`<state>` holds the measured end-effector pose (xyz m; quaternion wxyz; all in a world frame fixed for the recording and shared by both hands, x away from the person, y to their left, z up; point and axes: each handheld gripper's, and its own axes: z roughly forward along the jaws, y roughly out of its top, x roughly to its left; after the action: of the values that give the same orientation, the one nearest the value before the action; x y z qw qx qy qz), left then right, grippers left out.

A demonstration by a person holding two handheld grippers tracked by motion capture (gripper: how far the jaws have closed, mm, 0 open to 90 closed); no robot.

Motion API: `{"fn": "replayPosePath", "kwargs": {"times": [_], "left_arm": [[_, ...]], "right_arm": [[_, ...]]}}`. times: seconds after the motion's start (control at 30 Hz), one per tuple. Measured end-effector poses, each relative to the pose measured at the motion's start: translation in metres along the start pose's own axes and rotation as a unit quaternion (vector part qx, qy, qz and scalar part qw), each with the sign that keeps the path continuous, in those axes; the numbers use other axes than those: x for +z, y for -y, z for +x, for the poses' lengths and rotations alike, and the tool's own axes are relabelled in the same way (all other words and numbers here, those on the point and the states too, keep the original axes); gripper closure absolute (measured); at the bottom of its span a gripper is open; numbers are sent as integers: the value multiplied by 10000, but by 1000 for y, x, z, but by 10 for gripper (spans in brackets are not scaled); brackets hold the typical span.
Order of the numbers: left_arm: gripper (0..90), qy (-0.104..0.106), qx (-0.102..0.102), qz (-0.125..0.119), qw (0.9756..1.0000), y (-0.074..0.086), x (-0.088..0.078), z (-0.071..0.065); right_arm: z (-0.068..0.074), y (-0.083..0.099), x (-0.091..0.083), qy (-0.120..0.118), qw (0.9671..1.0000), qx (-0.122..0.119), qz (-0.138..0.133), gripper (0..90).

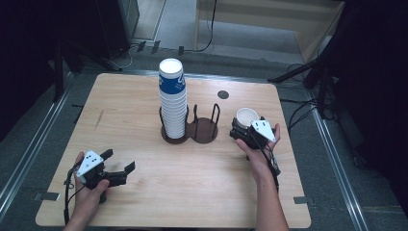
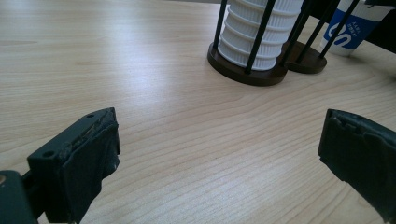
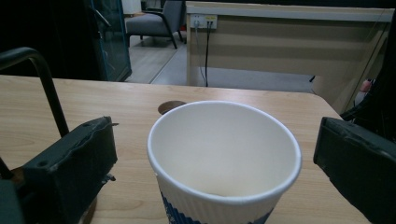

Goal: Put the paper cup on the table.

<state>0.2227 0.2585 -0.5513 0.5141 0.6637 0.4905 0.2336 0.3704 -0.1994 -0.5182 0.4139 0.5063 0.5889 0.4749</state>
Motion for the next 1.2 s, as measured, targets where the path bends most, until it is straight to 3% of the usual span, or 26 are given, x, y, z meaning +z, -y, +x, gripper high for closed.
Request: {"fn": "replayPosePath", "kwargs": {"times": [0.7, 1.2], "left_arm": [[0, -12, -12, 8, 10000, 0, 0, 0], [0, -20, -22, 5, 10000, 0, 0, 0]], "right_arm": [[-3, -3, -38, -294, 9995, 80, -105, 0], [-13, -1, -63, -268, 9996, -72, -108, 0]]}}
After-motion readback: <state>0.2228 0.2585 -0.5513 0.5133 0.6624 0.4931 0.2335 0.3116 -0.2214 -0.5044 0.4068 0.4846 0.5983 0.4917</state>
